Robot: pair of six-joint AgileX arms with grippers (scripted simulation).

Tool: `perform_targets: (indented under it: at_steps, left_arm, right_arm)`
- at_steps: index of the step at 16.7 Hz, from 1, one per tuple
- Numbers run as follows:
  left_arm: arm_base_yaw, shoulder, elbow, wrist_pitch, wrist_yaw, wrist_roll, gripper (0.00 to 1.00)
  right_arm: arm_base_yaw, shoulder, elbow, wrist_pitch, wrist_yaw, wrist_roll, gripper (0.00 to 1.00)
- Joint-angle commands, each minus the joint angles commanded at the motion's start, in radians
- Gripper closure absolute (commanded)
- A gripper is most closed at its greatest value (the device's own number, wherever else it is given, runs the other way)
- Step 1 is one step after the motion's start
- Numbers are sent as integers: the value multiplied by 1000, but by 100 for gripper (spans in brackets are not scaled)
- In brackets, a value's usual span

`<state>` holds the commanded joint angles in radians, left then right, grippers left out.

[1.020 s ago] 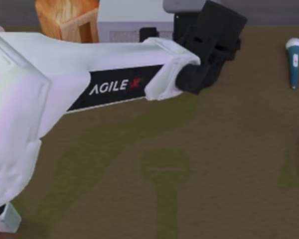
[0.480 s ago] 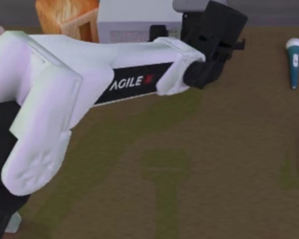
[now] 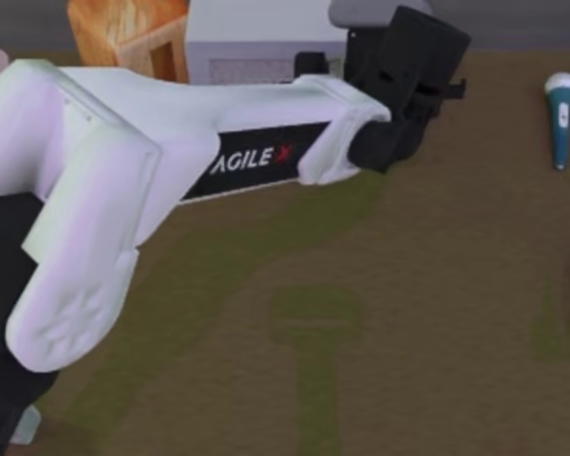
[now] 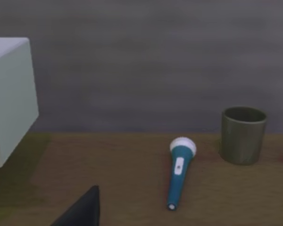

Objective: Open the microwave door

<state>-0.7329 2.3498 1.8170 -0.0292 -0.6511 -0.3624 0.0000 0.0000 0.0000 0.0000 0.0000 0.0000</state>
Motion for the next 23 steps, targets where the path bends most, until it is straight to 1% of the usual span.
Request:
perform_targets:
  at_steps: [6,7,14,15,21,23]
  left_arm:
    - [0,0,0,0,0,0,98]
    - [0,0,0,0,0,0,100]
    - [0,0,0,0,0,0,100]
    - [-61,-24,-39,2,2,-1,100]
    - [-38,-76,-128,37,-30,-23,100]
    - [-37,-79,-134,40,-32,-25,100]
  right_arm:
    - [0,0,0,0,0,0,0]
    - [0,0,0,0,0,0,0]
    - [0,0,0,0,0,0,0]
    - [0,0,0,0,0,0,0]
    - [0,0,0,0,0,0,0]
    - [0,0,0,0,0,0,0]
